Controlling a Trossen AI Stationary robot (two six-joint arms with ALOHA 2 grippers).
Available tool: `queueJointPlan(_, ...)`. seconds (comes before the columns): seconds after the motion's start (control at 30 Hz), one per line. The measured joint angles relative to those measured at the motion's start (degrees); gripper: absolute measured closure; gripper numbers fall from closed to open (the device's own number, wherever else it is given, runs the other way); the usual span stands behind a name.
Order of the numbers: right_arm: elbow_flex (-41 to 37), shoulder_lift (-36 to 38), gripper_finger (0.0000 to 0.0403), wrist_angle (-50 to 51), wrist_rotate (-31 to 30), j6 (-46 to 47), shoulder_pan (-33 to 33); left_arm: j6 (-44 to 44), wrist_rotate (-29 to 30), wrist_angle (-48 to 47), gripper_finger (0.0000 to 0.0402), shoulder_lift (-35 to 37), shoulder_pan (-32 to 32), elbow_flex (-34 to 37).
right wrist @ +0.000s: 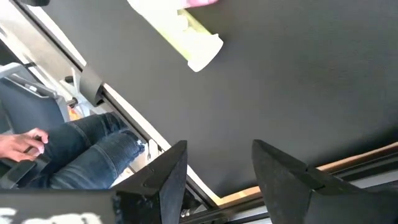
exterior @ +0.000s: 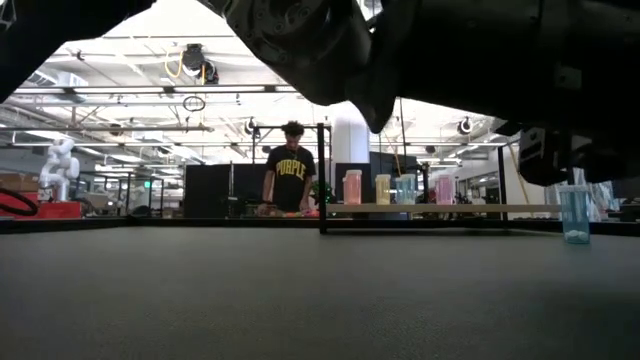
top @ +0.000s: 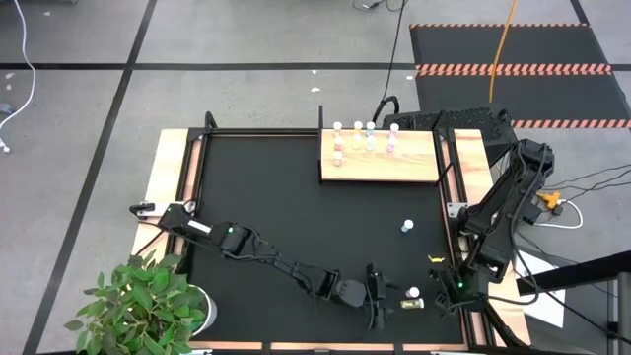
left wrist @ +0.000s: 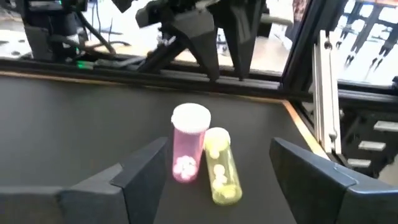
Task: Pick and place medicine bottles onto shelf by color
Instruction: Put the yellow pill bottle aligned with the other yellow pill bottles on the shelf
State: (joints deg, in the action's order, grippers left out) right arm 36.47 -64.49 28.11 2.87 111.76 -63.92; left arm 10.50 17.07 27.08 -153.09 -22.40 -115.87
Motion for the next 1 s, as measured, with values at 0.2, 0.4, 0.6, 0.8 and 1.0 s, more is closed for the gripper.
queueJointPlan(0.2, 0.0, 0.0, 0.0230, 0.4, 0.0, 0.5, 0.0, 1.2, -0.1, -0.8, 0.0137, -8.2, -0.4, -8.3)
queueJointPlan(0.4, 0.0, 0.0, 0.0230, -0.1, 0.1, 1.9, -1.2, -1.1, -0.2, -5.1, 0.0135, -13.6, -1.7, -19.0)
queueJointPlan(0.6, 0.0, 0.0, 0.0230, 0.0, 0.2, 3.6, -2.2, -1.3, 1.5, -7.2, 0.0135, -14.5, -1.2, -18.9)
queueJointPlan(0.8, 0.0, 0.1, 0.0230, -0.4, 0.3, 3.6, -2.2, 0.7, 1.5, -6.8, 0.0149, -14.5, -0.1, -18.9)
queueJointPlan(1.0, 0.0, -0.2, 0.0230, -4.2, -3.3, 1.9, -2.2, 1.5, -0.3, -9.5, 0.0159, -14.0, -0.5, -18.9)
